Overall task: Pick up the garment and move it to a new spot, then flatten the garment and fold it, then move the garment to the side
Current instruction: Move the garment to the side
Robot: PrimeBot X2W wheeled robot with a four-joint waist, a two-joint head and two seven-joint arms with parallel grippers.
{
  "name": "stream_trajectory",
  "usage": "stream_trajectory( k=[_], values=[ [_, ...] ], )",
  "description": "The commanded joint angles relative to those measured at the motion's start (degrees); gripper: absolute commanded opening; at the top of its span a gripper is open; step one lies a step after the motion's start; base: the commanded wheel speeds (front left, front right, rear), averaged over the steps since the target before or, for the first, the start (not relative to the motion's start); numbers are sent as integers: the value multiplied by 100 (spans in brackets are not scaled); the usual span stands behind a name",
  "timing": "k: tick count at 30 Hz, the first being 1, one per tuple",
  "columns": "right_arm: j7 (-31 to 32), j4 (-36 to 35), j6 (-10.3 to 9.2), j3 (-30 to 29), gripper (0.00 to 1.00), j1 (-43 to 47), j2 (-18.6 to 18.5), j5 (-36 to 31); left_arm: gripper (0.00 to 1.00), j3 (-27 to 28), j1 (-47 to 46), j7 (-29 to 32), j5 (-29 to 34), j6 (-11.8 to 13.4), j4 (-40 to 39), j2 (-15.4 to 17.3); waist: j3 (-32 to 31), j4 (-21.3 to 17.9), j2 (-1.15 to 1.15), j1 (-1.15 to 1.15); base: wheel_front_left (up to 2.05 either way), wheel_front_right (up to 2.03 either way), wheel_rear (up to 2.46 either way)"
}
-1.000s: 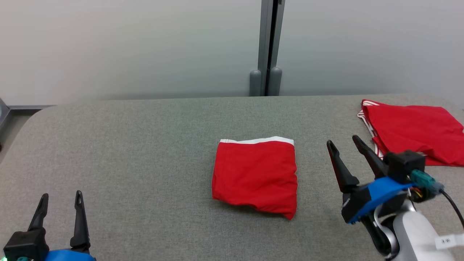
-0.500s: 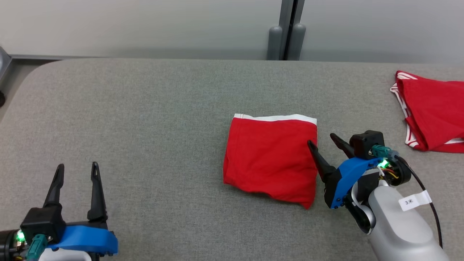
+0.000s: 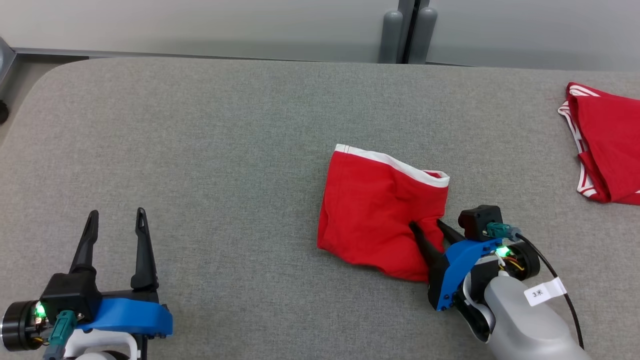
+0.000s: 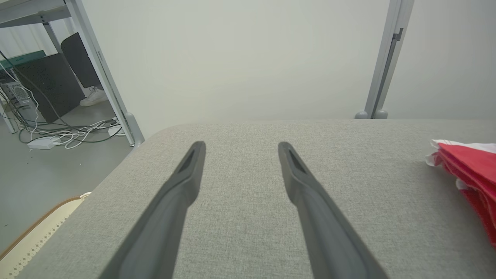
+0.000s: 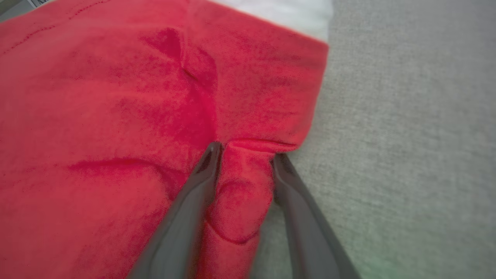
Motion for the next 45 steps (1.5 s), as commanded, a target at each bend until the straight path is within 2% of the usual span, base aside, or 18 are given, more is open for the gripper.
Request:
stream_trajectory(
  k=[1, 9, 17, 21, 27, 34, 39, 44, 45],
  values=[
    [62, 178, 16, 141, 0, 86, 67, 86, 100, -10, -126, -31, -22, 28, 10, -19, 17, 1, 0, 1, 0, 0, 0],
    [-54, -119, 5, 712, 0, -953, -741, 163, 100, -24, -257, -97, 18, 54, -99, 74, 298, -290, 0, 1, 0, 0, 0],
    [392, -703, 8, 1556, 0, -2128, -2183, 639, 100, -89, -548, 11, 160, 87, -409, 236, 956, -897, 0, 1, 0, 0, 0],
    [429, -929, 8, 1640, 0, -2569, -2871, 1113, 100, -73, -673, 123, 256, 130, -689, 362, 1319, -1259, 0, 1, 0, 0, 0],
    [385, -930, 9, 1636, 0, -3049, -3514, 1582, 100, 41, -820, 430, 426, 166, -1262, 656, 1780, -1762, 0, 1, 0, 0, 0],
    [516, -453, 9, 1847, 0, -3531, -3710, 1869, 100, 132, -878, 748, 535, 181, -1877, 899, 2084, -2020, 0, 1, 0, 0, 0],
    [478, 1, 9, 2158, 0, -4013, -3560, 1898, 100, 190, -863, 880, 571, 197, -2151, 998, 2257, -2077, 0, 1, 0, 0, 0],
    [247, 713, 8, 2363, 0, -4527, -3330, 1631, 100, 201, -897, 904, 582, 244, -2295, 1022, 2371, -2030, 0, 1, 0, 0, 0],
    [225, 877, 8, 2426, 12, -4593, -3266, 1559, 100, 191, -903, 891, 575, 237, -2299, 1021, 2386, -2008, 0, 1, 0, 0, 0]
  ],
)
